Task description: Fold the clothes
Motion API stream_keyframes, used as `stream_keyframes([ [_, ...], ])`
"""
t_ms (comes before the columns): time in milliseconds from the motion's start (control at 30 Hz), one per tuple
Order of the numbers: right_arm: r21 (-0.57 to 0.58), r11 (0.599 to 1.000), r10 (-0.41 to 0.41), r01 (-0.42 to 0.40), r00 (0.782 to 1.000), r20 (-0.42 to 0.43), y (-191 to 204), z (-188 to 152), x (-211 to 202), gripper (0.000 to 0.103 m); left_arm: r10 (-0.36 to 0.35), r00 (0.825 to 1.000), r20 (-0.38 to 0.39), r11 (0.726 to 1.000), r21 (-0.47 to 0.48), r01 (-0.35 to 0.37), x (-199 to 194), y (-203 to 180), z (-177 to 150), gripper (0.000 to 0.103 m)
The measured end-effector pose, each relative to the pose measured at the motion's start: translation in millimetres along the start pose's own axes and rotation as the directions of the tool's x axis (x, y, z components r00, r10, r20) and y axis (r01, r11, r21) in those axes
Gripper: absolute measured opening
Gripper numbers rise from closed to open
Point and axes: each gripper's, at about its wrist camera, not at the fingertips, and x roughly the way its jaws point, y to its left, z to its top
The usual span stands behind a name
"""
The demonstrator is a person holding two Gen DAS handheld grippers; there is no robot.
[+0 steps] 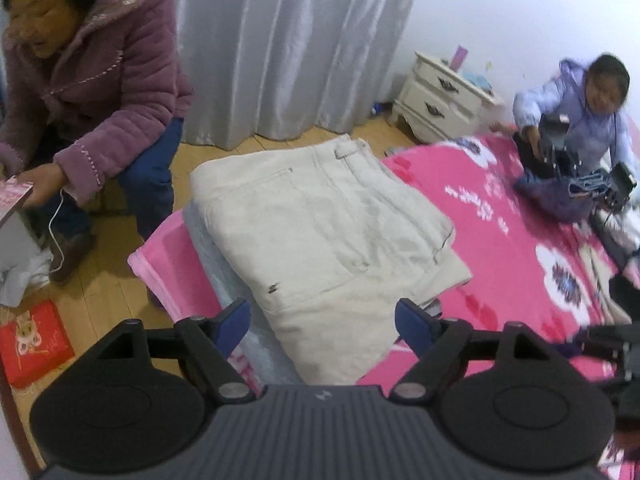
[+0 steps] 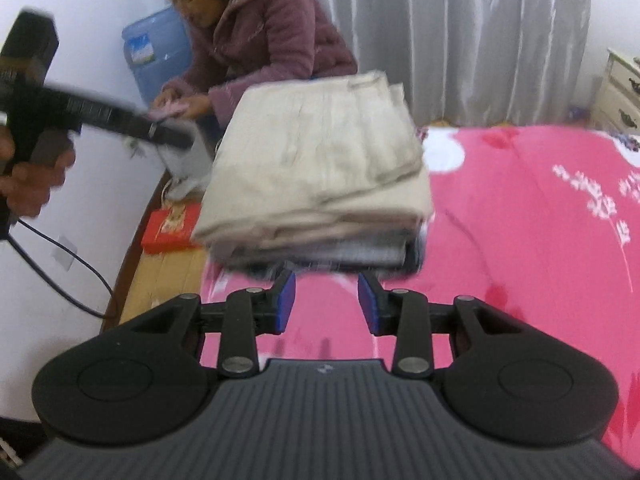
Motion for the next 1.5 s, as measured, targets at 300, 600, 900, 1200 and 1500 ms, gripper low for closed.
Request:
stream_keyframes([
  [300,0.103,0.995,-0.017,0.015,1.000,0.014,8,-1,0,0.040,0.026,0.999,0.023,0.997,-0.073,-0.024,-7,32,-11,0.086],
  [600,0.243,0.969,-0.057,0.044,0.997,0.044,41,24,-3,0.040,0.026,0.998,0.058,1.000,-0.001,-0.026,-54,46,11,0.087],
  [900,0.300,0.931,-0.217,0.209,0.976,-0.007,82,56,-55,0.040,0.028,0.995,0.099,0.992,0.120,-0.040,-111,5,33,0.091],
  [1200,0.359,0.862,-0.355,0.358,0.932,-0.076,120,38,-136,0.041,0.051,0.988,0.145,0.973,0.217,-0.082,-170,-56,33,0.097],
  [1500,0.413,0.813,-0.433,0.410,0.901,-0.040,137,31,-199,0.050,0.042,0.983,0.177,0.971,0.224,-0.082,-226,-99,28,0.103],
])
